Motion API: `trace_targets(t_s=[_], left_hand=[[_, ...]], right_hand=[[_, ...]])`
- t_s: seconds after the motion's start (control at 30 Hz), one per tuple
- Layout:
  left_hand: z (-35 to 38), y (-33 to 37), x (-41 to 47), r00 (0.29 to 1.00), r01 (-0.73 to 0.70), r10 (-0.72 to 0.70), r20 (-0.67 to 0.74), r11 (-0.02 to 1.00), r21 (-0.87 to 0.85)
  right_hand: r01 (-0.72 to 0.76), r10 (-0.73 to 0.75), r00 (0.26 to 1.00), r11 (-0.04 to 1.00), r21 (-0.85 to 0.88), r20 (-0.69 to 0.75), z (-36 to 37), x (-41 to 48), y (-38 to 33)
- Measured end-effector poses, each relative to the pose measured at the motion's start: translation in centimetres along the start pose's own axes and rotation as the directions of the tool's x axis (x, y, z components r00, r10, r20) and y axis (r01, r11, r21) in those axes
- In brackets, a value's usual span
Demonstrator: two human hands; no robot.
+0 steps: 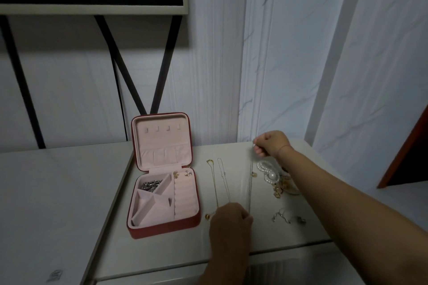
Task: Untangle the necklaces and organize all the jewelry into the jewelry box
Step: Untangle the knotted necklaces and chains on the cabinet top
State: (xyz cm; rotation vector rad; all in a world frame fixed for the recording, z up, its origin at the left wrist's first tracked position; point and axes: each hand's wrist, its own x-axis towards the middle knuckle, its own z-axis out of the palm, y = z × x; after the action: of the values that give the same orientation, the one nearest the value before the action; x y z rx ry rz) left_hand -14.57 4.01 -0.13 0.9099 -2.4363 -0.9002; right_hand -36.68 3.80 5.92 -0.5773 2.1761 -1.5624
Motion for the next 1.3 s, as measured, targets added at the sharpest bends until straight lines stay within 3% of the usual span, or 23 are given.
trace_targets(t_s=[0.37, 0.53, 0.8, 0.97, 1.03, 1.13, 1.3], left_hand=[[0.6, -1.1, 0.6, 0.996, -0.001, -0.010, -0.092, 0.992, -0.126], [-0.1, -2.0, 0.8, 0.999, -0.035, 0.037, 0.015, 0.992, -0.125], [-1.6, -2.4, 0.4, 0.932, -0.337, 0.344, 0.114, 0.938, -0.078], [-2.0, -3.3, -0.6, 0.818, -0.538, 0.501, 0.283, 0.840, 0.071], [-1.1, -4.3, -0.6, 0.815, -0.543, 0.481, 0.323, 0.828, 0.140], [1.0, -6.2, -0.2, 0.807, -0.590, 0.552, 0.210, 0.776, 0.224], [2.1, -6.1, 0.0, 0.787, -0.615, 0.574, 0.227, 0.760, 0.209]], right_hand=[[0.116, -0.090, 0.993, 0.907, -0.405, 0.082, 4.9, 3.5, 2.3], [0.149, -0.107, 0.987, 0.883, -0.444, 0.119, 6.0, 4.0, 3.2], [0.316, -0.256, 0.949, 0.785, -0.533, 0.185, 5.7, 2.9, 3.3], [0.499, -0.314, 0.863, 0.643, -0.580, 0.395, 4.0, 1.4, 4.8], [0.566, -0.310, 0.820, 0.565, -0.600, 0.482, 3.9, 1.3, 5.7], [0.608, -0.292, 0.789, 0.496, -0.620, 0.540, 4.2, 1.5, 5.9], [0.608, -0.225, 0.785, 0.464, -0.644, 0.578, 4.9, 2.6, 5.2]])
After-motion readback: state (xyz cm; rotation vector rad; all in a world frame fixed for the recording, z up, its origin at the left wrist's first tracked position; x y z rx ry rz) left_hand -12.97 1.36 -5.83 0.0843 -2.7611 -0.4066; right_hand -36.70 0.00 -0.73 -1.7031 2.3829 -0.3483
